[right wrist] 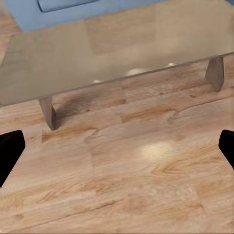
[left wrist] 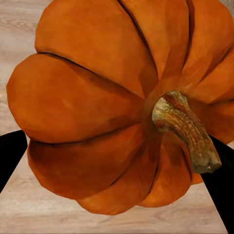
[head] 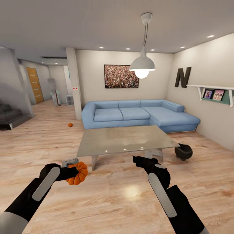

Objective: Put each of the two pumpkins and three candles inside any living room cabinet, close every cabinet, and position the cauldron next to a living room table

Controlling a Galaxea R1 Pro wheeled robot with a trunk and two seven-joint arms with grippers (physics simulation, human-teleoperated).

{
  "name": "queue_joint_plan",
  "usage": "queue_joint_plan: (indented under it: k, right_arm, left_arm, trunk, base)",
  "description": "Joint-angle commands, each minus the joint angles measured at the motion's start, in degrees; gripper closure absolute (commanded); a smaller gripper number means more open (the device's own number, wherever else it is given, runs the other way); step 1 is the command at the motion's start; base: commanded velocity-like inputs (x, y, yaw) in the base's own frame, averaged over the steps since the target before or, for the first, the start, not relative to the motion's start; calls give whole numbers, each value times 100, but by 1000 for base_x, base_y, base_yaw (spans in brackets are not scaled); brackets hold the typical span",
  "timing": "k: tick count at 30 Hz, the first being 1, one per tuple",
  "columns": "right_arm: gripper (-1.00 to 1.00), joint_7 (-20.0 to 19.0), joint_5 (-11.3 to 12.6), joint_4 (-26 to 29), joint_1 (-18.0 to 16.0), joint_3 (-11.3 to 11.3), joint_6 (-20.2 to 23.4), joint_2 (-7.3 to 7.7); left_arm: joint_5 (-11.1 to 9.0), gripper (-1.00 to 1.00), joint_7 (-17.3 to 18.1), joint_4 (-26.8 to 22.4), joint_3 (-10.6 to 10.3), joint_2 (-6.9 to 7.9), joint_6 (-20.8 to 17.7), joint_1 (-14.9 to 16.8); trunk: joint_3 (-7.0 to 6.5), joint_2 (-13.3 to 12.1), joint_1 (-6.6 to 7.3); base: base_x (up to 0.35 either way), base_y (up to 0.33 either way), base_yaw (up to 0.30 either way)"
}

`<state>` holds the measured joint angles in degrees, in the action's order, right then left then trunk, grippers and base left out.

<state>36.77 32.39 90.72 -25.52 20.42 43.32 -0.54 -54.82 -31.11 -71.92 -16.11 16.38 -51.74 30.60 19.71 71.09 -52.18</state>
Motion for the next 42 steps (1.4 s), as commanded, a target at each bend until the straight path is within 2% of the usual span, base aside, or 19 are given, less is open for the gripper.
queue_joint_plan:
  k: [1,19,25,31,42]
  right_arm:
    - [-100,59,57,7,-5,5,10,1]
    - [-100,59,57,7,-5,19,10,-2]
    - [-100,59,57,7,-7,175,10,0]
    - [-100,59,57,7,-10,204,9,1]
    - [-100,51,57,7,-7,209,2,2]
  left_arm:
    - [-52,100,-60,-5,-13,5,-3,8]
    - [-64,100,-15,-42,3,5,-3,-14]
    - [-68,100,8,-55,15,10,-8,-18]
    - [-72,100,8,-48,20,11,-11,-19]
    - [-81,100,9,-18,28,14,-15,-11]
  trunk:
    - [-17,-37,22]
    - [-129,-37,22]
    - [-168,-37,22]
    - [-196,-37,22]
    - [-201,-37,22]
  base:
    - [0,0,241]
    - [0,0,228]
    - [23,22,216]
    - [148,145,159]
    - [199,237,14]
